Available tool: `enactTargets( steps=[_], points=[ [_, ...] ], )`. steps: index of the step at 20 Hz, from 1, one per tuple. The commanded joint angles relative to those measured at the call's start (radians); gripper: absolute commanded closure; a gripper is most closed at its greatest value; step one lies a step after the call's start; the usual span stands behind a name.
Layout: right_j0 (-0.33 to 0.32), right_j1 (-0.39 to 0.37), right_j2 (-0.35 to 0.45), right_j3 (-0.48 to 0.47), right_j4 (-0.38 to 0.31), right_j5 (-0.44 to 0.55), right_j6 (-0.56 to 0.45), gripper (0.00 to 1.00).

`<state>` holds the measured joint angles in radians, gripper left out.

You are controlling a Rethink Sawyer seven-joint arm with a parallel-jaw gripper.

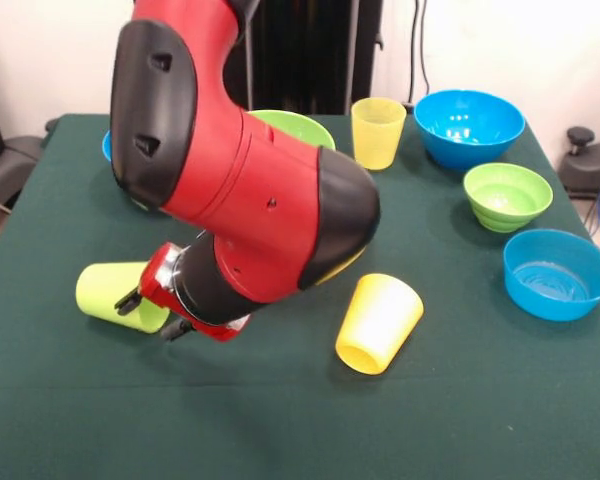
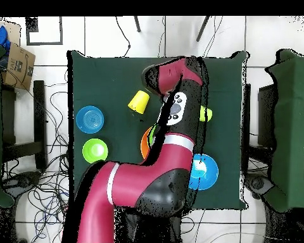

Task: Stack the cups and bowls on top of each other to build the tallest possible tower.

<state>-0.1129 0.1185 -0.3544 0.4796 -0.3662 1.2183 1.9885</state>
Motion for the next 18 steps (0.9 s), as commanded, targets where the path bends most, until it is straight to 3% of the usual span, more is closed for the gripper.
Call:
enactTargets(
  steps=[1,18],
  points=[
    [0.001,0.044,0.013,-0.039,-0.043,0.172,-0.261,0.00],
    [0.021,-0.030,-0.068,0.045,-0.053,0.196,-0.350,0.00]
  ],
)
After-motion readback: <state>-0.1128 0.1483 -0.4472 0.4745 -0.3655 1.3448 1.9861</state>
